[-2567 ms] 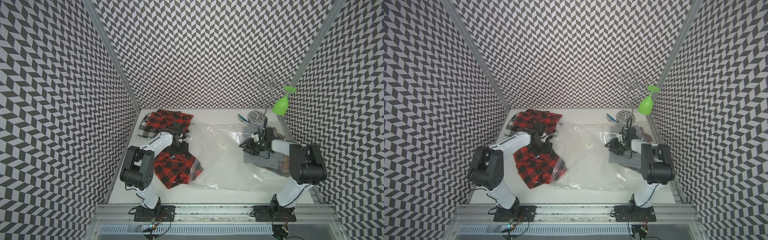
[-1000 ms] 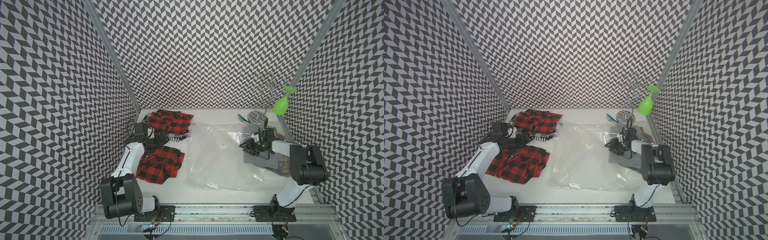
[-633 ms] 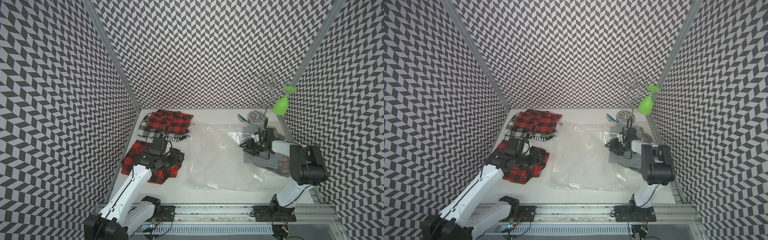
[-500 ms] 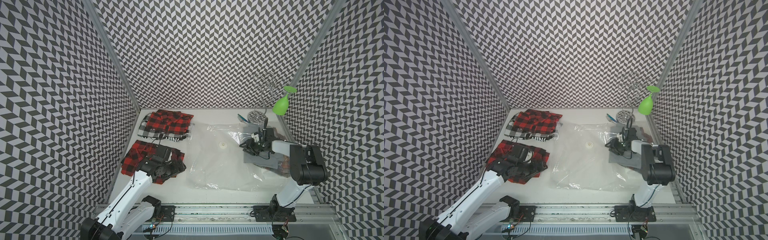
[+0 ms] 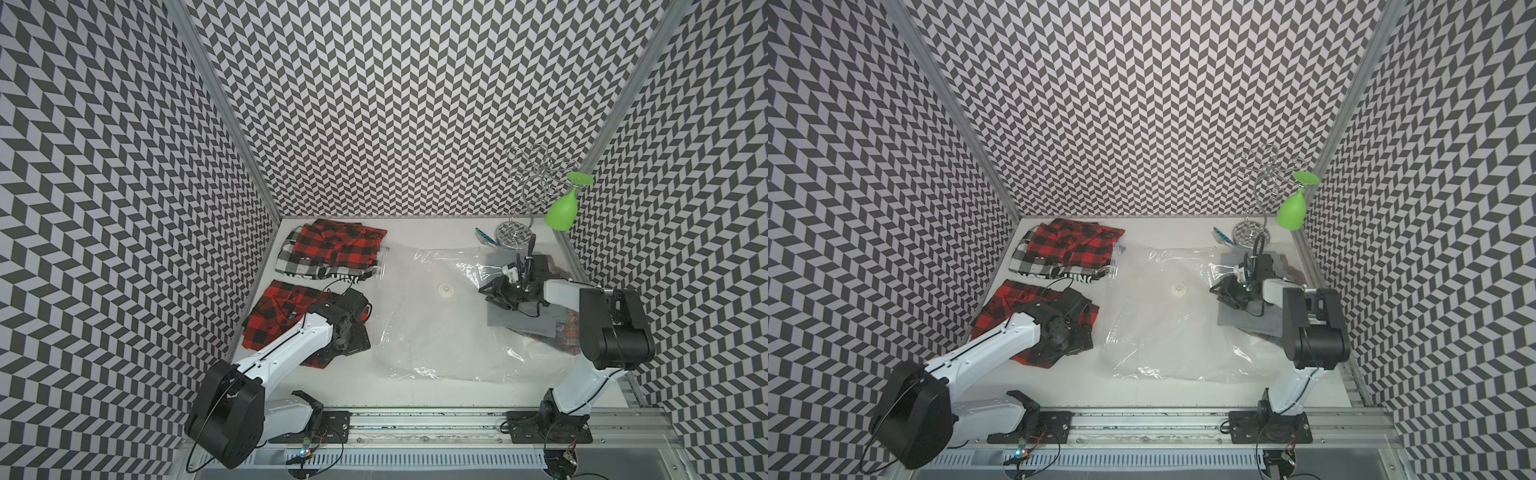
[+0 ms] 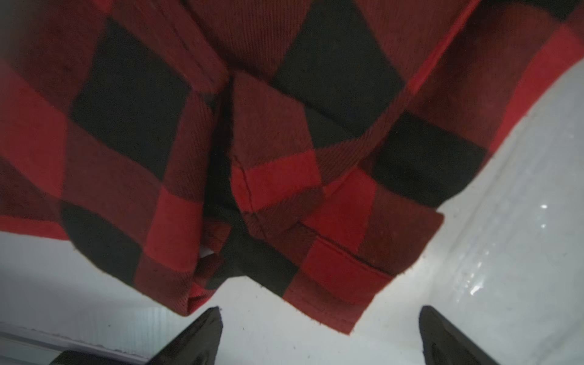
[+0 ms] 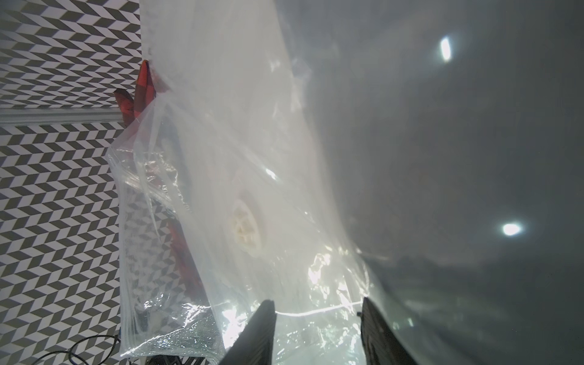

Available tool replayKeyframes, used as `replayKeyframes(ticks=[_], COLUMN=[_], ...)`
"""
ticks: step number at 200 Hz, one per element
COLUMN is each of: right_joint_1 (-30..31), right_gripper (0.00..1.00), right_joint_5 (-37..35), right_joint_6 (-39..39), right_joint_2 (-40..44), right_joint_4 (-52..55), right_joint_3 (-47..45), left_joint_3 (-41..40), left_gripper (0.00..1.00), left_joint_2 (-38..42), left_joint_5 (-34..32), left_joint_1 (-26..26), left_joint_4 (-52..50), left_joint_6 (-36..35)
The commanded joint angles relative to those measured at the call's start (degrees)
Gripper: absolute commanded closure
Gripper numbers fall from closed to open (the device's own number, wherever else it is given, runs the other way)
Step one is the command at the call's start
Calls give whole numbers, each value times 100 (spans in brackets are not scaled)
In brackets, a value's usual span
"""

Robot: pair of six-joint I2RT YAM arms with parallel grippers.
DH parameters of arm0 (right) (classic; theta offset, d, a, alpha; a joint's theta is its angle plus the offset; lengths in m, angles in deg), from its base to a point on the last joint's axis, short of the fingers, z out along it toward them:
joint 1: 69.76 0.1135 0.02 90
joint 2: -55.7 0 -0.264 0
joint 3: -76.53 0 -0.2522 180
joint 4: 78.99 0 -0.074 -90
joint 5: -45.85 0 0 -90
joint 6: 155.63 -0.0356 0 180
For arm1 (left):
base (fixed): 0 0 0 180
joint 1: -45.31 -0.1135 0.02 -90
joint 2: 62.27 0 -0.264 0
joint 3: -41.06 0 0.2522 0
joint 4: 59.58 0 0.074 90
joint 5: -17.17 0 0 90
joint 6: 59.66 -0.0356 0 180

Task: Take the shirt out of the vacuum bag
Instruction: Pick up the shirt from the center of the board.

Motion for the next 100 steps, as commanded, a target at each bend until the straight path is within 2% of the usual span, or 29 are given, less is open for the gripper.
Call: replayKeyframes(ticks=[1,45,80,100], right_joint_1=[-72,-75,-71,-71], right_gripper=[53,53,53,53], right_joint_5=[-71,-22,-14,5], right_joint_6=[111,118,172,184], right_joint_2=[-143,-224,-233,-248], right_joint_4=[-119,-110,-74,-81], right_joint_3=[157,237,254,243], left_joint_3=[318,711,709,697], left_gripper=[1,1,1,1], left_joint_2=[-376,-1201,-1542,-1599], left_joint_5=[-542,-1074,-862,-736], left_joint_1=[42,38,-84,-345], left_joint_4=[-155,-260,-49,64], left_joint_6=[-247,-632,-801,-894])
